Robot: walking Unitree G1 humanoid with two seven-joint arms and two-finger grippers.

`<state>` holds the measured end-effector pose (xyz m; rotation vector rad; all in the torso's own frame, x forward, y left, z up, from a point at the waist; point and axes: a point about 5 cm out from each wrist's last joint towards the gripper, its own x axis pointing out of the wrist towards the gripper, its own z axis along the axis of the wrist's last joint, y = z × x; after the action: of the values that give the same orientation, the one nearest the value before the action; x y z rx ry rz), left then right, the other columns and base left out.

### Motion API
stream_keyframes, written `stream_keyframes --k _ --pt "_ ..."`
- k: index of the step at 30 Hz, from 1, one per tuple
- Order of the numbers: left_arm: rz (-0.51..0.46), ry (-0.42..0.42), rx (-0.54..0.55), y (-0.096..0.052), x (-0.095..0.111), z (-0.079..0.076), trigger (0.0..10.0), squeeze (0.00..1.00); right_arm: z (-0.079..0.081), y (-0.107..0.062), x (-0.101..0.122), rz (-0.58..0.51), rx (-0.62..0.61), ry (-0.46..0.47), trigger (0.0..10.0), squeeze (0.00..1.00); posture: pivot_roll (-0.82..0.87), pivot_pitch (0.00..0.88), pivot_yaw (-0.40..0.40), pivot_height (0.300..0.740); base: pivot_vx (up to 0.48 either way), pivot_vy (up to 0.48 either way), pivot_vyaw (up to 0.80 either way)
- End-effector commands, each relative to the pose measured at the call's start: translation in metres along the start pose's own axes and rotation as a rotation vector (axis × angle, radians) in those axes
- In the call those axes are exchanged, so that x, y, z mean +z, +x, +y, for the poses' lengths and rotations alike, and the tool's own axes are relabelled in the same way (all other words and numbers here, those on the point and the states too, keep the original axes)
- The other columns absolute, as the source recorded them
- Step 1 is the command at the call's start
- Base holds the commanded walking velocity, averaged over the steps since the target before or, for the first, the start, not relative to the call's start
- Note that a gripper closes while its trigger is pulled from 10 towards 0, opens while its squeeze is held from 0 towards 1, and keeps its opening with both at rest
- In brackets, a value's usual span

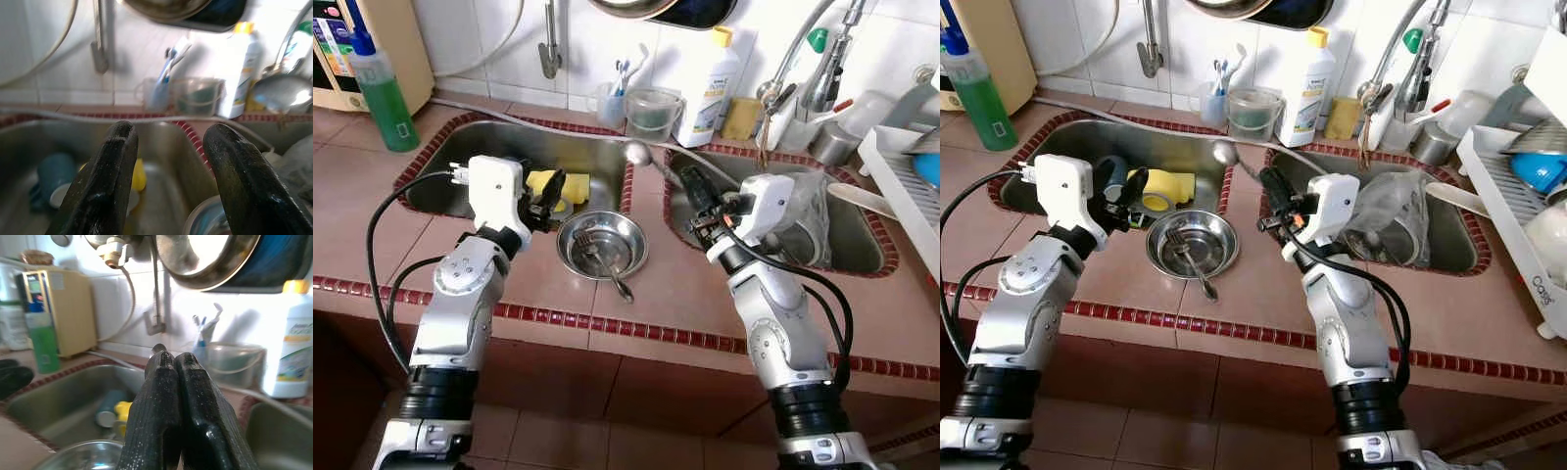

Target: Kitchen organization

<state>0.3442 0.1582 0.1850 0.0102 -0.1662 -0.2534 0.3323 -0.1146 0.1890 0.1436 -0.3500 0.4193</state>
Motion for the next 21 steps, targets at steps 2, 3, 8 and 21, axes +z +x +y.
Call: stream_keyframes --k 2,3,8,21 --pt "0.016 0.006 0.027 0.008 -0.006 -0.002 10.0 0.0 -0.01 -0.003 -0.001 -0.008 -0.071 -0.15 10.0 0.0 0.12 0.0 -0.072 0.74 0.0 0.0 0.0" --pt "0.016 0.006 0.027 0.008 -0.006 -0.002 10.0 0.0 -0.01 -0.003 -0.001 -0.008 -0.071 -0.15 10.0 0.0 0.12 0.0 -0.072 0.74 0.0 0.0 0.0" --pt "0.038 -0.04 0.013 0.008 -0.013 -0.005 10.0 0.0 -0.015 -0.009 -0.005 0.009 -0.106 -0.221 10.0 0.0 0.1 0.0 -0.058 0.74 0.0 0.0 0.0" --pt "0.029 -0.016 -0.031 0.011 -0.015 -0.011 10.0 0.0 -0.008 -0.012 -0.009 0.003 -0.109 -0.267 10.0 0.0 0.09 0.0 -0.048 0.74 0.0 0.313 0.0"
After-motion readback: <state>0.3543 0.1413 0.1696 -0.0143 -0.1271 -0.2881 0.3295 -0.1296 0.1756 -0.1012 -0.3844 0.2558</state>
